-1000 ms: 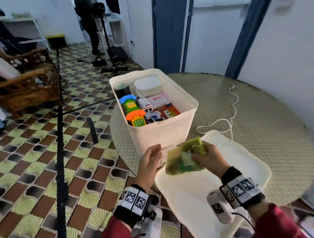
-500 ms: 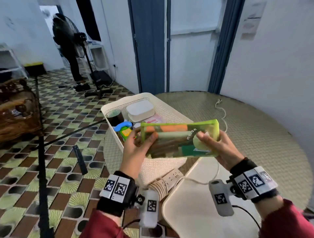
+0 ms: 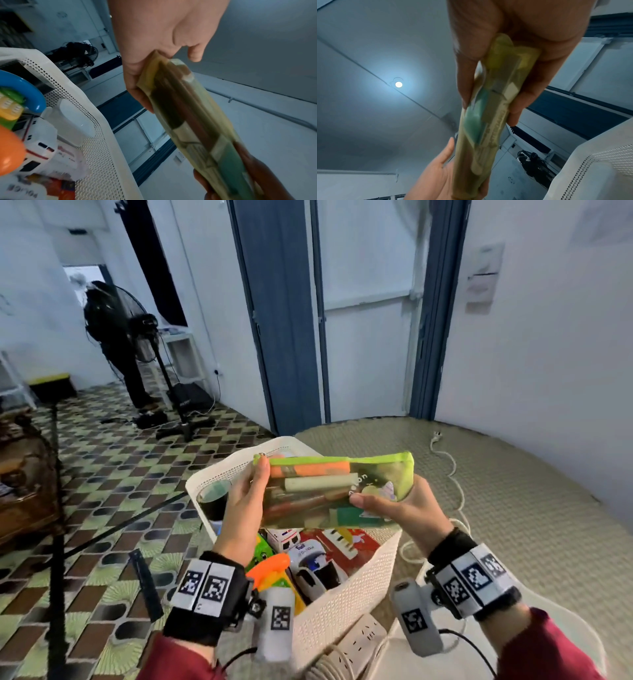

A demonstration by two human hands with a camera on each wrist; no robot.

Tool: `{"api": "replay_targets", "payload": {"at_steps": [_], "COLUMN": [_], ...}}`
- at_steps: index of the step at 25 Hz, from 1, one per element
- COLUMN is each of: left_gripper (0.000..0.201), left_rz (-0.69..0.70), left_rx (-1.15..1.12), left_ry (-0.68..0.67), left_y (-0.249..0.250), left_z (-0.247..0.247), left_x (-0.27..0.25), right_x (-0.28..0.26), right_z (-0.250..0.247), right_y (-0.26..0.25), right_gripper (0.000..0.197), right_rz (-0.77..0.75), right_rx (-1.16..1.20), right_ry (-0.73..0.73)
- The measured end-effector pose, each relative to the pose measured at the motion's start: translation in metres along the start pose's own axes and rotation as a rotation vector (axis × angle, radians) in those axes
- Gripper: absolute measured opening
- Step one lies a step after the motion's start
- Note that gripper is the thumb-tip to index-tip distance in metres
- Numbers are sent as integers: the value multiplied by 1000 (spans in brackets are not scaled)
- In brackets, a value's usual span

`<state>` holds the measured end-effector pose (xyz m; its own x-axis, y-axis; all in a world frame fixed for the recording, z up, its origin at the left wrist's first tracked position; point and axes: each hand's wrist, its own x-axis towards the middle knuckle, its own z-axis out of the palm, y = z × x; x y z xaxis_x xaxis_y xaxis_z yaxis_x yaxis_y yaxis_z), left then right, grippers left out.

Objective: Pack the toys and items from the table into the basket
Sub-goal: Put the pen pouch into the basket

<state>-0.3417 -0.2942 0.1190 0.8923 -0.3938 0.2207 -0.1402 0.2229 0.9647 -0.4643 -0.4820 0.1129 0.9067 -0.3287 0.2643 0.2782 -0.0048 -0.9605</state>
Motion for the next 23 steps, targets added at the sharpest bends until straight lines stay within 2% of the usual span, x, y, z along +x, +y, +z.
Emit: {"api": "replay_targets", "payload": {"at_steps": [2,5,10,12,14,16,18,21,23], "left_gripper": [27,31,16,18,24,34,41,25,28], "left_rz": [45,88,22,-52,-52,-41,-49,-113,-127], "left_rx": [66,102,-25,-46,-5,48,107,232,365], "left_ry": [29,20,-93,-204,-328,-411,-420,-535,-652], "left_y": [-4,-9,-25,-27,-29,-36,-47,-74,-92], "left_z": [-6,-6,-5,-12,-22,-28,-25,-17,-7], "left_x": [26,69,143,166,187,207,224,244,253], "right_x": [16,43,86,98,107,111,110,101,91], "right_z": [4,11,21,30,42,51,49,34,24], "right_y": [3,8,15,20,28,38,47,64,69], "right_gripper": [36,58,34,29,26,26,32,37,33], "right_rz": [6,-30,-112,-133,-117,-62,24,184,309], "right_rx": [27,37,-25,-65,-87,-57,-46,-292,-509], "right_ry": [10,55,308,384,461,550,623,820,914]}}
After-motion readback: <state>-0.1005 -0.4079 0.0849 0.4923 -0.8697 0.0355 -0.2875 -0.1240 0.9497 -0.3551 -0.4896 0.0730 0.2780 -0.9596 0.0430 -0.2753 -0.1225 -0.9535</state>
